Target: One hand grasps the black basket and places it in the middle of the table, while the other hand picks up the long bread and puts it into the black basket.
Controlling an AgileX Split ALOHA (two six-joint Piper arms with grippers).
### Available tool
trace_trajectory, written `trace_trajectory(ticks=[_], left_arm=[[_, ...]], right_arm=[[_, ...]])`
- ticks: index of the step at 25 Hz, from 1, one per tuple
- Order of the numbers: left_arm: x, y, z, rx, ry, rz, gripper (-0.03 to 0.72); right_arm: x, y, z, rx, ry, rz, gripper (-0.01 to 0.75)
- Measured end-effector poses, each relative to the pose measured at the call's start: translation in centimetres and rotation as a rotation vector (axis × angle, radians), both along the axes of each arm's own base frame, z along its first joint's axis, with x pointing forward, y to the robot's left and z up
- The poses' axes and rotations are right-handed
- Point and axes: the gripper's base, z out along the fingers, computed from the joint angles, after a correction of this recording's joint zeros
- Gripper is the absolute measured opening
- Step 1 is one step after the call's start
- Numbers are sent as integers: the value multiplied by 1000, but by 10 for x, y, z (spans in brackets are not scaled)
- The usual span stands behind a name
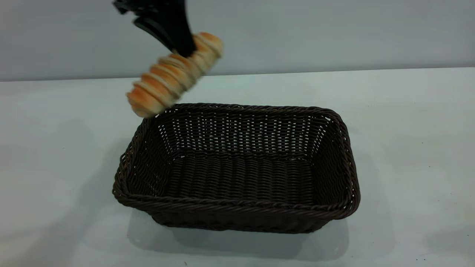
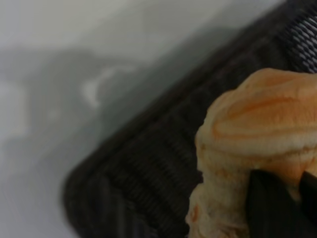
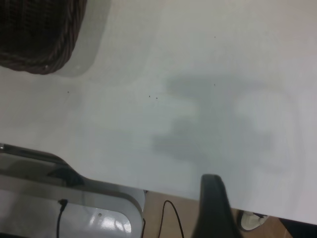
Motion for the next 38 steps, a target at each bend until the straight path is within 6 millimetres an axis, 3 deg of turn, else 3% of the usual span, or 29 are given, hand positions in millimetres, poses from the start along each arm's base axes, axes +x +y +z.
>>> trace_trajectory(ticks=[4, 7, 14, 17, 20, 23, 26, 32, 35, 38], left_arm=[[-10, -24, -5, 2, 6, -61, 71], [-12, -38, -11, 0, -12, -79, 140], [-21, -61, -15, -12, -25, -108, 507], [-21, -58, -9, -10, -40, -100, 591], [-18, -49, 14, 5, -79, -42, 587], [-16, -25, 51, 64, -148, 38, 556], [-26, 2, 94, 149, -216, 89, 533], [-63, 40, 173, 246, -409, 198, 518], [-84, 54, 198, 263, -478, 265, 516], [-107, 66, 209, 272, -500, 295, 516]], right_arm=[[0, 0, 0, 0, 0, 0, 529], [0, 0, 0, 0, 0, 0, 528], [0, 0, 0, 0, 0, 0, 528], [0, 0, 0, 0, 0, 0, 528], [0, 0, 0, 0, 1, 0, 528], [-1, -1, -1, -10, 15, 1, 528], [-4, -2, -2, -29, 47, 4, 528], [-10, -4, -3, -48, 110, 6, 528], [-14, -5, -3, -51, 133, 6, 528], [-21, -6, 3, -47, 105, 6, 528]])
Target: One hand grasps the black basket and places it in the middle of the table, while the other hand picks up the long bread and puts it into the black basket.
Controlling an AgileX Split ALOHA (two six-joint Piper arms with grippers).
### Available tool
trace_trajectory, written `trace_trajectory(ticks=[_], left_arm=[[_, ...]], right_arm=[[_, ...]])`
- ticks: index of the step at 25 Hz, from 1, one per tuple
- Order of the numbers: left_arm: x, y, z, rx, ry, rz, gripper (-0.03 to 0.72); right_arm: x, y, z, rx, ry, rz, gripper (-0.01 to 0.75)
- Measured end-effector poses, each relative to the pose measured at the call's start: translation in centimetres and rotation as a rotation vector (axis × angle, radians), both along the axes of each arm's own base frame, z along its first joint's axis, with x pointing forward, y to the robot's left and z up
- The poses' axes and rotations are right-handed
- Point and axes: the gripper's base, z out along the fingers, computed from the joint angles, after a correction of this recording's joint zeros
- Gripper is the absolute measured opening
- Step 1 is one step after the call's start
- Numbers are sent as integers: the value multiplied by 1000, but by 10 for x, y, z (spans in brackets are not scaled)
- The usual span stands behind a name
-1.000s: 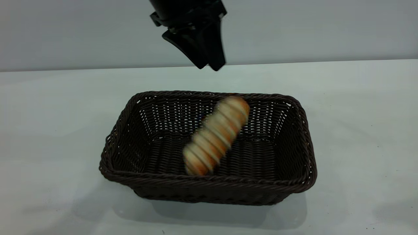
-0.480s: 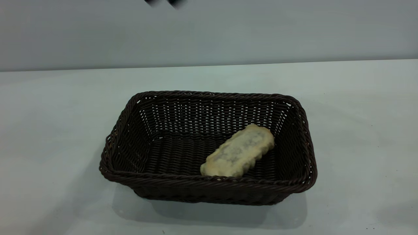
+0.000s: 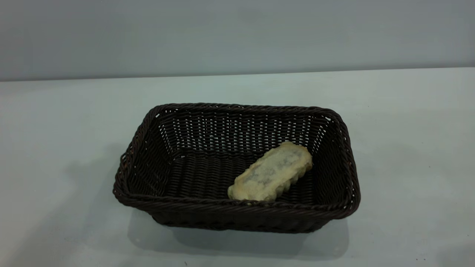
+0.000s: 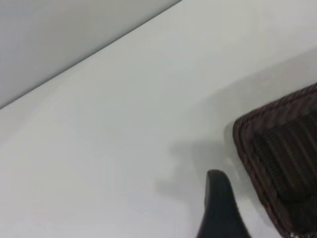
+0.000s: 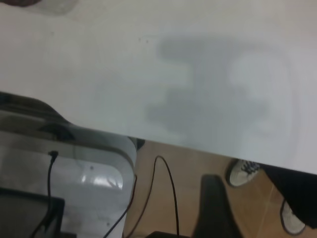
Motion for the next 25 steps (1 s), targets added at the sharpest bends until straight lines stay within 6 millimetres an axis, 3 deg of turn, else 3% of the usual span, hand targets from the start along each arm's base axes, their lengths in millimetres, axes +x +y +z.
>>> trace_trajectory(ticks=[5, 15, 22, 25], left_arm=[[-46, 18, -5, -5, 29, 27, 516], [-152, 57, -35, -46, 62, 31, 516], [-223, 76, -62, -156, 30, -1, 516], [-247, 85, -77, -177, 2, -6, 516]], right_arm=[[-24, -3, 19, 29, -117, 0, 528], [-100, -7, 56, 144, -440, 28, 528], [-148, -13, 63, 153, -645, 90, 528], [-159, -14, 51, 158, -665, 93, 528]])
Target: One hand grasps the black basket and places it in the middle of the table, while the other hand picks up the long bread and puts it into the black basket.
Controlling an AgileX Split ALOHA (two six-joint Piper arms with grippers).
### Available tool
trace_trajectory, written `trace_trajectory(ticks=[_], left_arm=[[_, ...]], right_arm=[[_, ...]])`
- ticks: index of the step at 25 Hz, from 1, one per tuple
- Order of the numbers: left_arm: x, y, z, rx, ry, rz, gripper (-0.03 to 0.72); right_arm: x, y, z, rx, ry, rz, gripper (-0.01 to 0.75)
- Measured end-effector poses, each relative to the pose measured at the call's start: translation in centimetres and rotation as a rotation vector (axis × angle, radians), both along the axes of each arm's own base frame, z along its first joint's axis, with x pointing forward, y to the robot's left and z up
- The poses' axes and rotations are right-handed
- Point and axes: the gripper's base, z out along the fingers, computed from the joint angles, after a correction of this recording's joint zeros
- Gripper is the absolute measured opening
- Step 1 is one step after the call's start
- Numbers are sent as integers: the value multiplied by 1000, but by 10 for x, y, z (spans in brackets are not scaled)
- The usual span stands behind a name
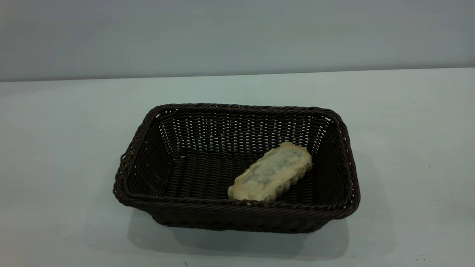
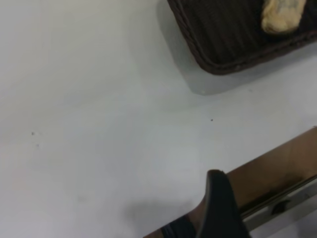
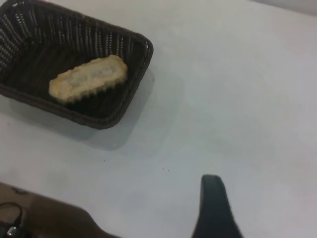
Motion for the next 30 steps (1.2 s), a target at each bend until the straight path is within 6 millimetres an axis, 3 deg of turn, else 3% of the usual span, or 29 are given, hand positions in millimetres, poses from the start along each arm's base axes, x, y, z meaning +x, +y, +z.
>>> trace_trajectory(ticks=[6, 11, 19, 26, 30], left_arm=[[-39, 16, -29, -29, -86, 1, 516], [-62, 25, -49, -61, -164, 1, 516], [-80, 32, -60, -97, -256, 1, 516], [-72, 29, -86, -70, -182, 4, 516], [-70, 28, -89, -71, -180, 4, 516]], right_arm=[[-2, 0, -49, 8, 17, -2, 528], [-2, -2, -76, -6, 1, -18, 528], [-4, -3, -84, -10, -2, -23, 528], [-4, -3, -84, -12, -2, -24, 528], [-4, -3, -85, -13, -1, -25, 528]])
